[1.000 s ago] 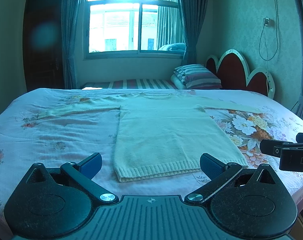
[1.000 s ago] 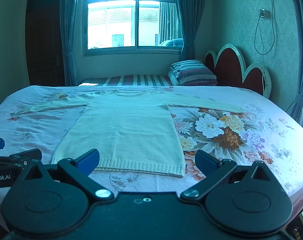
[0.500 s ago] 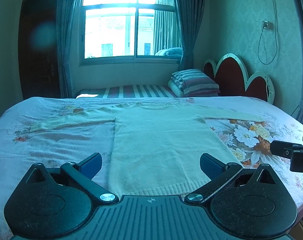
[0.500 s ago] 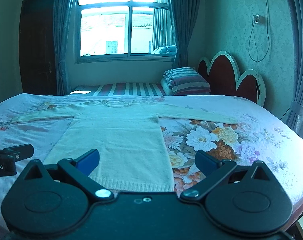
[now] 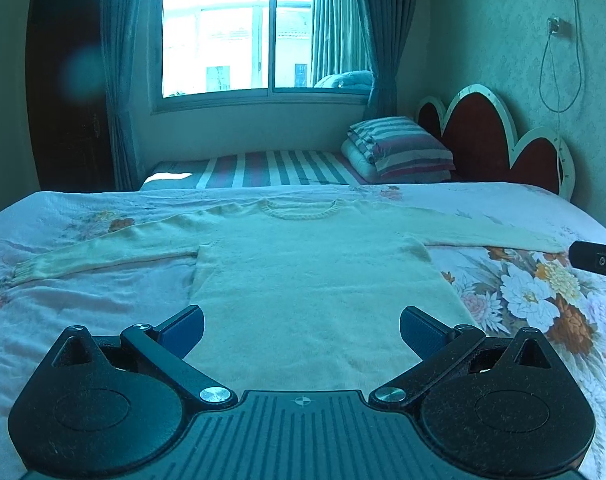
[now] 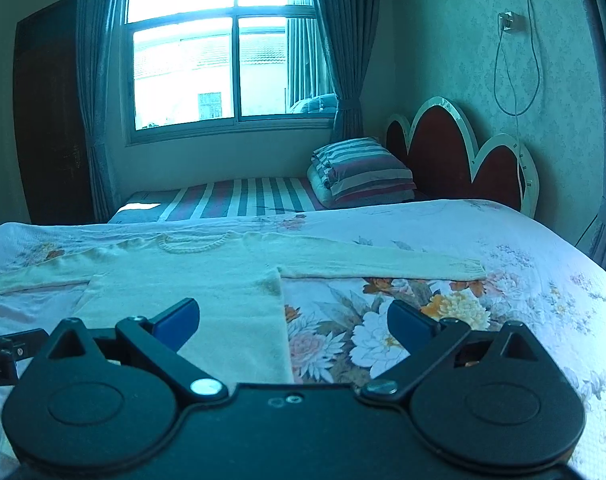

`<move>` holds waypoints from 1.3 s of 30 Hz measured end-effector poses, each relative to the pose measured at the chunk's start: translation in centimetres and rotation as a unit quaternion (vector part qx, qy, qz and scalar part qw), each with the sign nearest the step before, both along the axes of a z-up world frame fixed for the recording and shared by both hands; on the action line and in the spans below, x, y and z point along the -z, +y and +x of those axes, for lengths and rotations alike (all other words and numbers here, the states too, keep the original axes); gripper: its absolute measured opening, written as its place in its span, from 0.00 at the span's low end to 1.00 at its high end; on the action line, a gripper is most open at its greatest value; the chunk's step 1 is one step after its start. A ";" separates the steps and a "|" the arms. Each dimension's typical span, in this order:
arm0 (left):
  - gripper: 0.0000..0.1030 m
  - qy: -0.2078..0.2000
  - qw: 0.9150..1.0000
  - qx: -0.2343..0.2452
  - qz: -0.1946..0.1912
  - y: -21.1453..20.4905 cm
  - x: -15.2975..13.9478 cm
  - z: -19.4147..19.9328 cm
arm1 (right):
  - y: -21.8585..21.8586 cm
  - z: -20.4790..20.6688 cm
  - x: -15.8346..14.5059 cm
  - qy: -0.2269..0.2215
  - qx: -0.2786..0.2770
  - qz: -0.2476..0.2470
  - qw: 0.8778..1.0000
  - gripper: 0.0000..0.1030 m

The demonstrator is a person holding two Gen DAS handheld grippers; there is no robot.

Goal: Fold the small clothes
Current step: 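Reach the right gripper to the sweater's sleeve cuff and close on it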

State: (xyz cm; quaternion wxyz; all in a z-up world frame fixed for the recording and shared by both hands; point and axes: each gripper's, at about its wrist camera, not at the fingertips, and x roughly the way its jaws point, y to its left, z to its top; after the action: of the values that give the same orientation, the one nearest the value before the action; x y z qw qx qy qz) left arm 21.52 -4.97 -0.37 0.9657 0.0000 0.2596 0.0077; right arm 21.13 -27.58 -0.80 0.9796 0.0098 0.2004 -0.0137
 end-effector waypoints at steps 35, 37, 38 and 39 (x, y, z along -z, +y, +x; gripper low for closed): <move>1.00 0.056 0.982 -0.176 0.044 -0.2 7.7 26.3 | -29.7 26.7 14.5 0.043 0.210 0.234 0.948 0.40; 1.00 0.058 0.982 -0.177 0.039 0.5 7.4 26.4 | -30.0 27.0 14.6 0.038 0.211 0.238 0.947 0.40; 1.00 0.061 0.981 -0.180 0.035 0.9 7.3 26.4 | -30.0 27.1 14.6 0.039 0.213 0.239 0.947 0.31; 1.00 0.064 0.980 -0.186 0.030 1.5 7.2 26.4 | -30.0 27.2 14.5 0.039 0.213 0.235 0.948 0.21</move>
State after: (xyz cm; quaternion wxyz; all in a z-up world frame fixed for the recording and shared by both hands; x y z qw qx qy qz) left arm 47.93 -3.52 -7.58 0.9284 -0.0184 0.3160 0.1946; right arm 48.35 -57.58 -15.25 0.9151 0.2815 0.2295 -0.1751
